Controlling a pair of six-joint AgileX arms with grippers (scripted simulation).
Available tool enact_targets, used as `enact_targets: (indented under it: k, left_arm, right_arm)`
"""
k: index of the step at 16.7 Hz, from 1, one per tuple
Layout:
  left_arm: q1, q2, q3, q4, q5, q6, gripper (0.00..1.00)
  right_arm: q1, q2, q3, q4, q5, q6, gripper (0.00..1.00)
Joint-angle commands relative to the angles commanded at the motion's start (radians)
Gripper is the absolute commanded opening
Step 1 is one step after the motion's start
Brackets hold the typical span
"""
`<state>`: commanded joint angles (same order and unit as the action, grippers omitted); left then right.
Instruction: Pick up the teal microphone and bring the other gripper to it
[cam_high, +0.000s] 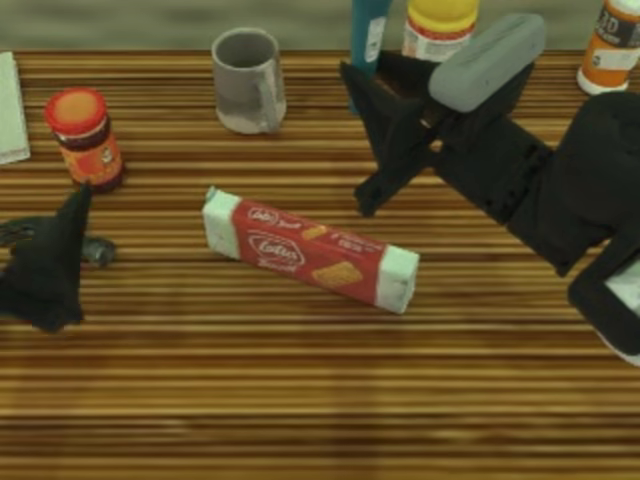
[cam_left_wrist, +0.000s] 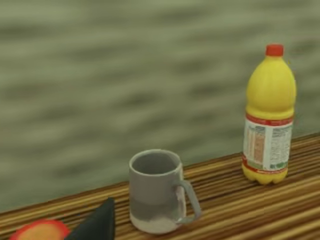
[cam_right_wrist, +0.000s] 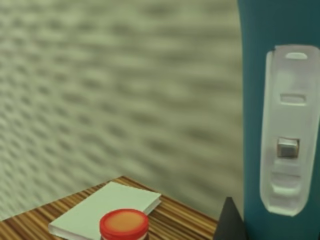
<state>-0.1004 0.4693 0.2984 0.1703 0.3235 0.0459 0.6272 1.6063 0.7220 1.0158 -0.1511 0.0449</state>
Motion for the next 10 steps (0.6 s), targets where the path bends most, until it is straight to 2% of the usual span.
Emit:
enact_targets:
  k: [6,10]
  left_arm:
    - [-0.097,0.489,0.275,0.153,0.309,0.039,1.00]
    - [-0.146,0.719,0.419,0.236,0.465,0.060,1.00]
  right_arm:
    - [0.000,0.000,0.000,0.000,0.000,0.000,0.00]
    - [0.000,0.000,0.000,0.000,0.000,0.000,0.00]
